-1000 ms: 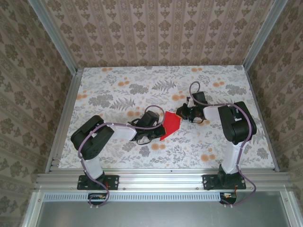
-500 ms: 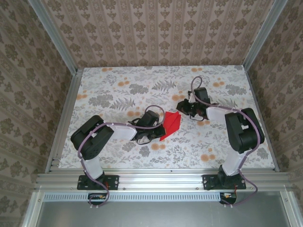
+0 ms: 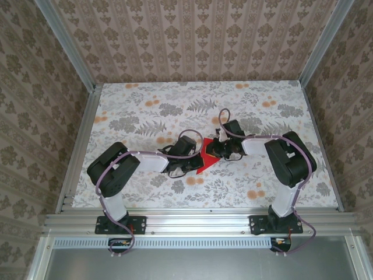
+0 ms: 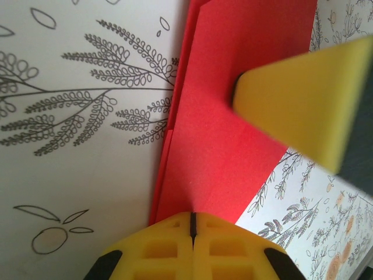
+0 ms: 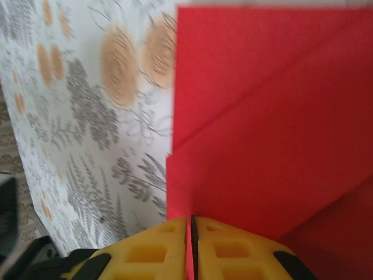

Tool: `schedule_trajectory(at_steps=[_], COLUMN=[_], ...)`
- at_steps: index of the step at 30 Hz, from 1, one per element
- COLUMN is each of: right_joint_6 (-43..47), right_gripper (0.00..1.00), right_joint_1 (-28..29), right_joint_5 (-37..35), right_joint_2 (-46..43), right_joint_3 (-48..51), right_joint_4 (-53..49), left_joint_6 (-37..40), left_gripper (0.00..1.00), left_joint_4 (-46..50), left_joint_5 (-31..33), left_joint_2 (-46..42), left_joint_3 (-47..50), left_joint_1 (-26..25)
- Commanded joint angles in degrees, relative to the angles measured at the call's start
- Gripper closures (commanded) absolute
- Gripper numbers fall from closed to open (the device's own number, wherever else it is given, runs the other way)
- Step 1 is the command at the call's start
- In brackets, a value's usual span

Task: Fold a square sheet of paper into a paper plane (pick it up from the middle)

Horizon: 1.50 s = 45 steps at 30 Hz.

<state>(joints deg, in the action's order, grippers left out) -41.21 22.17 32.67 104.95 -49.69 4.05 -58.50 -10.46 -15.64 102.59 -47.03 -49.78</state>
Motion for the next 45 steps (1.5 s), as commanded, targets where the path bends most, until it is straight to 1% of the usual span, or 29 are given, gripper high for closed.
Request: schedule_trajectory(at_steps=[1, 7, 9, 17, 22, 32, 38, 40, 43, 45], right_joint_6=[-0.8, 0.3, 0.3, 0.1, 0.4, 0.7, 0.6, 0.6, 0.6, 0.3], right_gripper=[0.88, 0.88, 0.89, 0.89, 0.89, 0.89, 0.88, 0.87, 0.83, 0.76], right_joint_1=[0.4, 0.3, 0.2, 0.2, 0.1, -0.2, -0.3, -0.3, -0.3, -0.3], right_joint_5=[0.7, -6.1, -6.9, -8.2, -9.7, -10.3, -9.7, -7.4, -3.3, -1.2], right_joint_2=[1.3, 3.5, 4.5, 7.9, 8.9, 9.7, 8.9, 7.4, 3.5, 0.2], right_joint_3=[0.2, -2.7, -3.1, -4.9, -5.9, -6.6, -6.7, -6.6, -7.5, -8.1], right_joint_4=[-0.9, -8.6, -9.7, -11.9, -13.8, -15.2, -15.3, -14.2, -12.7, -12.1], left_joint_6=[1.2, 1.6, 2.1, 3.9, 4.6, 6.6, 6.7, 6.8, 7.0, 7.6], left_gripper=[1.0, 1.0, 1.0, 1.0, 1.0, 1.0, 1.0, 1.0, 0.96, 0.92], left_joint_4=[9.4, 9.5, 9.5, 10.2, 11.6, 14.7, 17.5, 18.7, 20.2, 22.1], left_joint_5=[0.7, -1.0, -2.0, -3.9, -3.6, -3.4, -1.4, -0.3, 1.4, 2.7], left_joint_2=[1.1, -1.0, -1.9, -2.7, -3.4, -5.9, -6.9, -8.5, -11.2, -12.5], left_joint_3=[1.3, 3.6, 4.6, 6.3, 6.2, 7.0, 7.2, 6.8, 5.2, 3.3], left_joint_1=[-0.4, -0.6, -0.7, -2.1, -2.9, -4.3, -4.7, -4.7, -4.6, -4.6])
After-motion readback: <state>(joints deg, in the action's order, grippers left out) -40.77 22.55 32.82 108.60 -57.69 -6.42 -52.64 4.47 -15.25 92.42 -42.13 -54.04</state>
